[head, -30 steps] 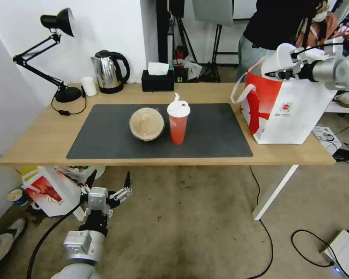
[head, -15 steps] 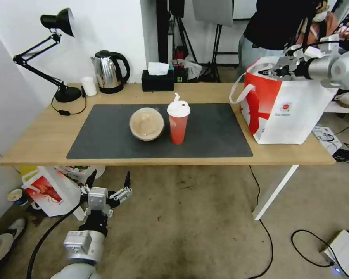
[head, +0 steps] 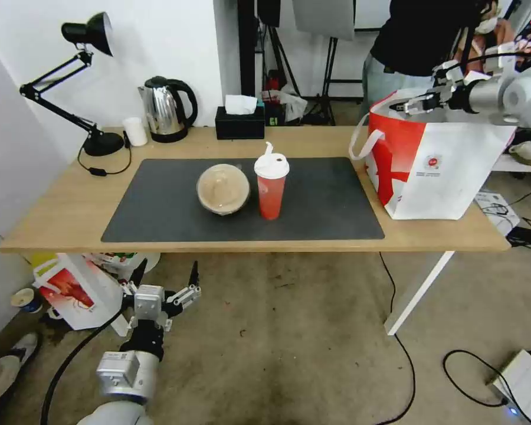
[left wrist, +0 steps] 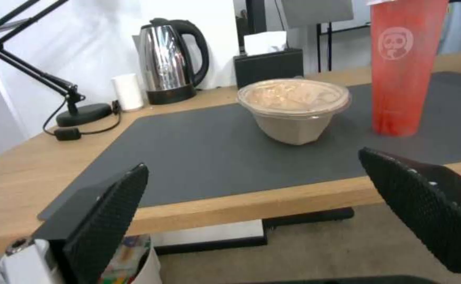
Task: Pick up the trash from the table and place it into the takeout bag.
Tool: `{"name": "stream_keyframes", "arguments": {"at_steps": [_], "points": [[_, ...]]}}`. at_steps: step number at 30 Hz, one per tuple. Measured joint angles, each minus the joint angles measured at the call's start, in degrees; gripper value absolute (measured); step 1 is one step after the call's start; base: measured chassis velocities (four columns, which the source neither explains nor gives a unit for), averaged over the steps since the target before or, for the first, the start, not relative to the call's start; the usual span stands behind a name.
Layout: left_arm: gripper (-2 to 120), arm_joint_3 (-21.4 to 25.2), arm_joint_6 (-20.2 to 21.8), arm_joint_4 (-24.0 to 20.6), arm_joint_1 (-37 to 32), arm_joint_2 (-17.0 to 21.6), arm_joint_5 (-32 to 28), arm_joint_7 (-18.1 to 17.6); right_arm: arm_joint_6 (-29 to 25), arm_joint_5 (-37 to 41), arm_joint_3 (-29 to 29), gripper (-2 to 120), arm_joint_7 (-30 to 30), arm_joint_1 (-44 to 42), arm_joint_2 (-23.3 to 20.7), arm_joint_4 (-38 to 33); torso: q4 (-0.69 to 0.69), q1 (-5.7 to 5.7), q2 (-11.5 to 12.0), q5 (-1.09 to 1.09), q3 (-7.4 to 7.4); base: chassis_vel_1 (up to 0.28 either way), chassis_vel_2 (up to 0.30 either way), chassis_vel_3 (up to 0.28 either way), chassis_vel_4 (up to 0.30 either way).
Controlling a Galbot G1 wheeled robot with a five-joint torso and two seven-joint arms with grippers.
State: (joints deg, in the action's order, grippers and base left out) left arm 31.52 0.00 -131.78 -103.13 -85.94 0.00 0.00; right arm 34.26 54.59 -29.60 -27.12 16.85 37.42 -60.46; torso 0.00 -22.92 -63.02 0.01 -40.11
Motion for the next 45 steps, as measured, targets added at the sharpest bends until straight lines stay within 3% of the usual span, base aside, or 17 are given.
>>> {"name": "stream_keyframes", "arguments": {"at_steps": [14,19,24,26,27,31,32,34,36,40,41,45], "points": [[100,0.0,0.0,0.0,0.0,0.0,0.0,0.0,-2.6,2.6,2.7,100,0.5,4.8,0.5,-2.3,0.00,0.00,0.0,-0.01,0.00,0.000,0.000,0.000,0.000],[100,0.0,0.0,0.0,0.0,0.0,0.0,0.0,-4.7,5.2,4.8,100,2.6,5.7,1.0,-6.8,0.01,0.00,0.0,-0.02,0.00,0.000,0.000,0.000,0.000],[100,0.0,0.0,0.0,0.0,0.0,0.0,0.0,-8.7,7.8,8.1,100,9.1,4.2,0.6,-14.8,0.02,0.00,0.0,-0.04,0.00,0.000,0.000,0.000,0.000],[100,0.0,0.0,0.0,0.0,0.0,0.0,0.0,-13.1,8.8,12.8,100,15.5,-0.2,-0.4,-21.9,0.01,0.00,0.0,-0.02,0.01,0.000,0.000,0.000,0.000],[100,0.0,0.0,0.0,0.0,0.0,0.0,0.0,-13.1,8.8,12.8,100,15.5,-0.2,-0.4,-21.9,0.01,0.00,0.0,-0.02,0.01,0.000,0.000,0.000,0.000],[100,0.0,0.0,0.0,0.0,0.0,0.0,0.0,-21.8,9.6,23.9,100,30.5,-15.9,-2.6,-37.3,0.01,0.01,0.0,0.04,0.00,0.000,0.000,0.000,0.000],[100,0.0,0.0,0.0,0.0,0.0,0.0,0.0,-21.8,9.6,23.9,100,30.5,-15.9,-2.6,-37.3,0.01,0.01,0.0,0.04,0.00,0.000,0.000,0.000,0.000],[100,0.0,0.0,0.0,0.0,0.0,0.0,0.0,-26.0,8.0,28.6,100,36.1,-25.7,-4.9,-46.2,-0.01,0.00,0.0,0.01,0.00,0.000,0.000,0.000,0.000],[100,0.0,0.0,0.0,0.0,0.0,0.0,0.0,-27.5,6.9,30.9,100,37.5,-29.9,-5.7,-49.1,-0.01,0.01,0.0,-0.01,0.01,0.000,0.000,0.000,0.000],[100,0.0,0.0,0.0,0.0,0.0,0.0,0.0,-32.3,0.7,40.4,100,41.6,-46.3,-6.2,-58.5,0.00,0.01,0.0,-0.02,0.01,0.000,0.000,0.000,0.000],[100,0.0,0.0,0.0,0.0,0.0,0.0,0.0,-32.3,0.7,40.4,100,41.6,-46.3,-6.2,-58.5,0.00,0.01,0.0,-0.02,0.01,0.000,0.000,0.000,0.000],[100,0.0,0.0,0.0,0.0,0.0,0.0,0.0,-34.3,-6.4,47.2,100,42.8,-59.7,-3.4,-64.6,0.01,0.01,0.0,-0.02,0.01,0.000,0.000,0.000,0.000]]}}
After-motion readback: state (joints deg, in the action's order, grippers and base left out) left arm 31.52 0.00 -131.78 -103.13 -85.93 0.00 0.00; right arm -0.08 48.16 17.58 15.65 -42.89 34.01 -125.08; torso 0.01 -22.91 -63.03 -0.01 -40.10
